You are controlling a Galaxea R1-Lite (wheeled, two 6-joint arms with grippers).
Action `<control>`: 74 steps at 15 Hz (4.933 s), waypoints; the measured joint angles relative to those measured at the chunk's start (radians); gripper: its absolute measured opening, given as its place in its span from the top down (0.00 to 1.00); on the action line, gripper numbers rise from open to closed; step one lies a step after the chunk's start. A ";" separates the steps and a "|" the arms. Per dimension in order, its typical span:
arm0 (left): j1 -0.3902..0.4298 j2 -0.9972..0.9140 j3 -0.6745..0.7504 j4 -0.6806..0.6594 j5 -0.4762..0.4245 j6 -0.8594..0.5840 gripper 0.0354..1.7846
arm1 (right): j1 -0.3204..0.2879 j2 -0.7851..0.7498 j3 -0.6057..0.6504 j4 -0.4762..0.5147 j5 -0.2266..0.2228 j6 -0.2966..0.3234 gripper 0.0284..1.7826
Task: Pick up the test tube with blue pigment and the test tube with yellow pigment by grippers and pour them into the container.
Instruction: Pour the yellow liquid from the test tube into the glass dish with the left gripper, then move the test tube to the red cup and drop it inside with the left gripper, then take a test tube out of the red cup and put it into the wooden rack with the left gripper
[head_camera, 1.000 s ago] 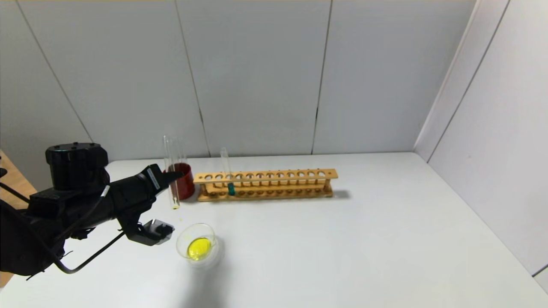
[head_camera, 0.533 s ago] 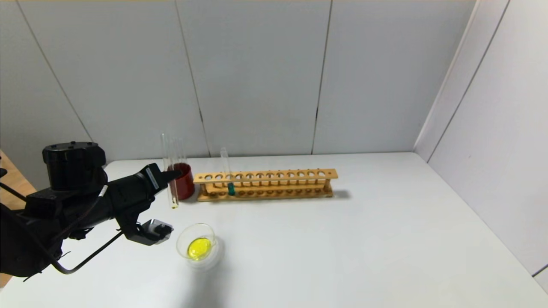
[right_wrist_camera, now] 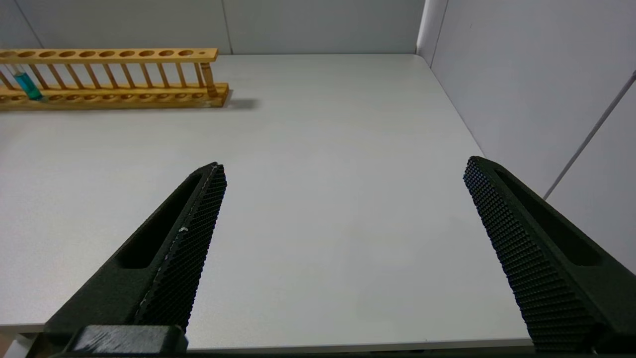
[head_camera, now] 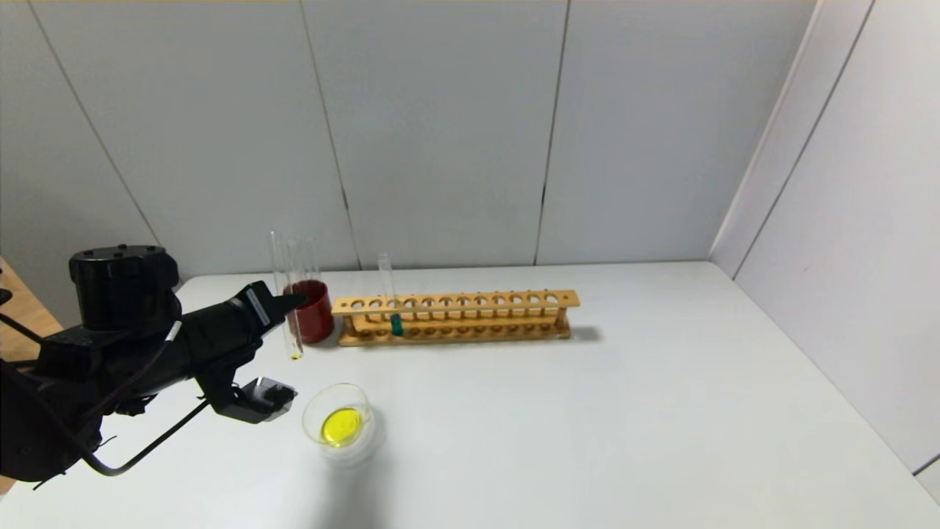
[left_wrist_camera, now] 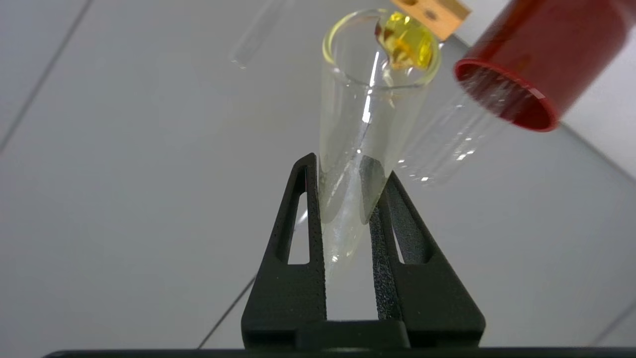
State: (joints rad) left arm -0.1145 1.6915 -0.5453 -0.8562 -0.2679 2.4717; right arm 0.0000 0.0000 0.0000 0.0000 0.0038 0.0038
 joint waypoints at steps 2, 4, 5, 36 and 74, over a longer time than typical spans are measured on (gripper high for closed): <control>-0.001 -0.004 0.015 -0.001 0.050 -0.111 0.84 | 0.000 0.000 0.000 0.000 0.000 0.000 0.02; -0.007 -0.014 0.018 -0.006 0.127 -0.300 0.84 | 0.000 0.000 0.000 0.000 0.000 0.000 0.02; -0.010 -0.021 0.011 -0.001 0.170 -0.425 0.84 | 0.000 0.000 0.000 0.000 0.000 0.000 0.02; 0.199 0.270 -0.568 0.269 -0.242 -2.216 0.84 | 0.000 0.000 0.000 0.000 0.000 0.000 0.02; -0.013 -0.026 -0.498 0.755 -0.091 -2.276 0.02 | 0.000 0.000 0.000 0.000 0.000 0.000 0.02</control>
State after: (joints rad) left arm -0.1270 1.6655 -1.0434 -0.1015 -0.3594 0.1953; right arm 0.0000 0.0000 0.0000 0.0000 0.0043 0.0043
